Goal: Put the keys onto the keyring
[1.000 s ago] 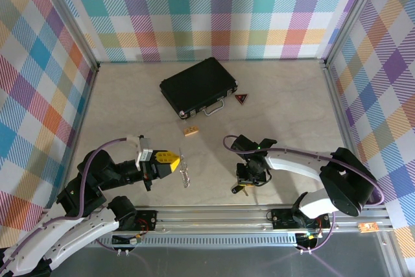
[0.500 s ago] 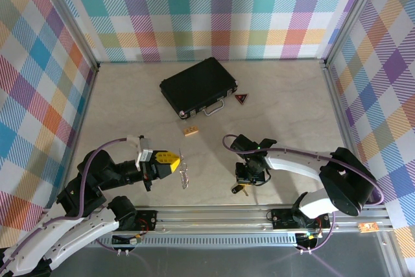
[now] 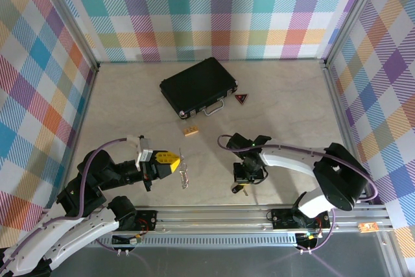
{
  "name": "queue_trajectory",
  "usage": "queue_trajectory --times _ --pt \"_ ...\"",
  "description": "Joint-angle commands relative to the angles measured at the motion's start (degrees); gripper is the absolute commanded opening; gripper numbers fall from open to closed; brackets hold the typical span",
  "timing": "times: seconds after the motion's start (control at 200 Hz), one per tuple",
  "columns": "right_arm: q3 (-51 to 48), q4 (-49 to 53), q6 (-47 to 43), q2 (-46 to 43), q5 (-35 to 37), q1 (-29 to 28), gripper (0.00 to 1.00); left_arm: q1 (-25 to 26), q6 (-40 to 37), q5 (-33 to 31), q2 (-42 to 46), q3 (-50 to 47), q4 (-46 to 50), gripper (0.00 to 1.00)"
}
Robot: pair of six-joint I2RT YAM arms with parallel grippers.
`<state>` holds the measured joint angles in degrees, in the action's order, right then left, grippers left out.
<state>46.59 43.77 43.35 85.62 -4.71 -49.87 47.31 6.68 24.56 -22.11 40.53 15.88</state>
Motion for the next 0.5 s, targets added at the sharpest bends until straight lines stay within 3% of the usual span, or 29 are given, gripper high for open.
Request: queue_trajectory --times 0.0,0.19,0.495 --pt "3.79 8.22 -5.19 1.43 -0.19 -0.10 0.00 -0.42 0.59 1.01 0.87 -0.01 -3.27 0.00" --pt "11.79 18.21 -13.47 6.55 -5.22 2.57 0.00 -0.44 1.03 1.06 0.85 -0.02 -3.07 0.00" --pt "26.47 34.42 -28.91 22.04 -10.22 10.58 0.00 -0.42 1.14 1.81 -0.13 -0.03 -3.09 0.00"
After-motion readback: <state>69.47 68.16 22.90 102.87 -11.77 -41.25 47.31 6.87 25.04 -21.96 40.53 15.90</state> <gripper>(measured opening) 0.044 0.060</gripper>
